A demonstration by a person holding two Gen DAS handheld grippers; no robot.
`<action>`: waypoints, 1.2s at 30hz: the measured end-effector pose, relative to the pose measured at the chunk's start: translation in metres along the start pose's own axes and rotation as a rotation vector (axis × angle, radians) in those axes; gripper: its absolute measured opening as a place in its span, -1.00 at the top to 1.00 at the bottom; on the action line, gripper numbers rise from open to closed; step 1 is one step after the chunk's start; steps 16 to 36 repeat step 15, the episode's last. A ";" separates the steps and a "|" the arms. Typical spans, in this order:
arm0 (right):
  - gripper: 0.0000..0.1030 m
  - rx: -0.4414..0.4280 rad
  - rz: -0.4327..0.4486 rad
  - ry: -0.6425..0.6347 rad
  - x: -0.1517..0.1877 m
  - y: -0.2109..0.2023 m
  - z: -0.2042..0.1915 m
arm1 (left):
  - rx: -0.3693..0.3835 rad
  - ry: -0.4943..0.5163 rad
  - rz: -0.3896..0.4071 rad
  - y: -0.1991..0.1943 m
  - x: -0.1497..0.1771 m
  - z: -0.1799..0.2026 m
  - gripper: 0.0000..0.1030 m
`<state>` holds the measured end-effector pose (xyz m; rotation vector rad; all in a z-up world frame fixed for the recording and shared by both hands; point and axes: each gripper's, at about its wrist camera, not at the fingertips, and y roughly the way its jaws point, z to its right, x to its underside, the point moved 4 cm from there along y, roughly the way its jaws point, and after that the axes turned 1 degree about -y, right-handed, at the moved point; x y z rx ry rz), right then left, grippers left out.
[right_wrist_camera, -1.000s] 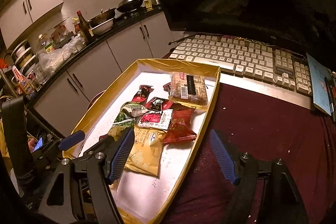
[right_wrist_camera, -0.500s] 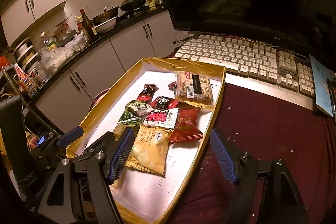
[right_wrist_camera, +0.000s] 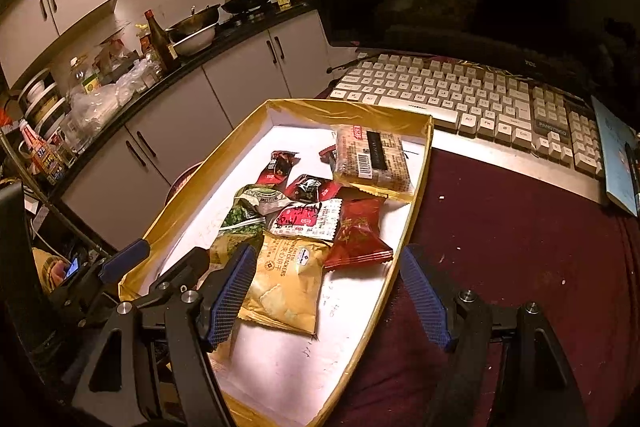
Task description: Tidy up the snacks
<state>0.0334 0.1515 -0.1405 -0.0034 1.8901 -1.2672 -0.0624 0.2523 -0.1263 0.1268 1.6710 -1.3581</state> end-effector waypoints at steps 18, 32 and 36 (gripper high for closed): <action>-0.47 -0.001 -0.003 -0.002 0.001 0.003 -0.001 | 0.021 -0.012 0.011 0.004 0.001 -0.005 -0.48; -0.47 -0.001 -0.003 -0.002 0.001 0.003 -0.001 | 0.021 -0.012 0.011 0.004 0.001 -0.005 -0.48; -0.47 -0.001 -0.003 -0.002 0.001 0.003 -0.001 | 0.021 -0.012 0.011 0.004 0.001 -0.005 -0.48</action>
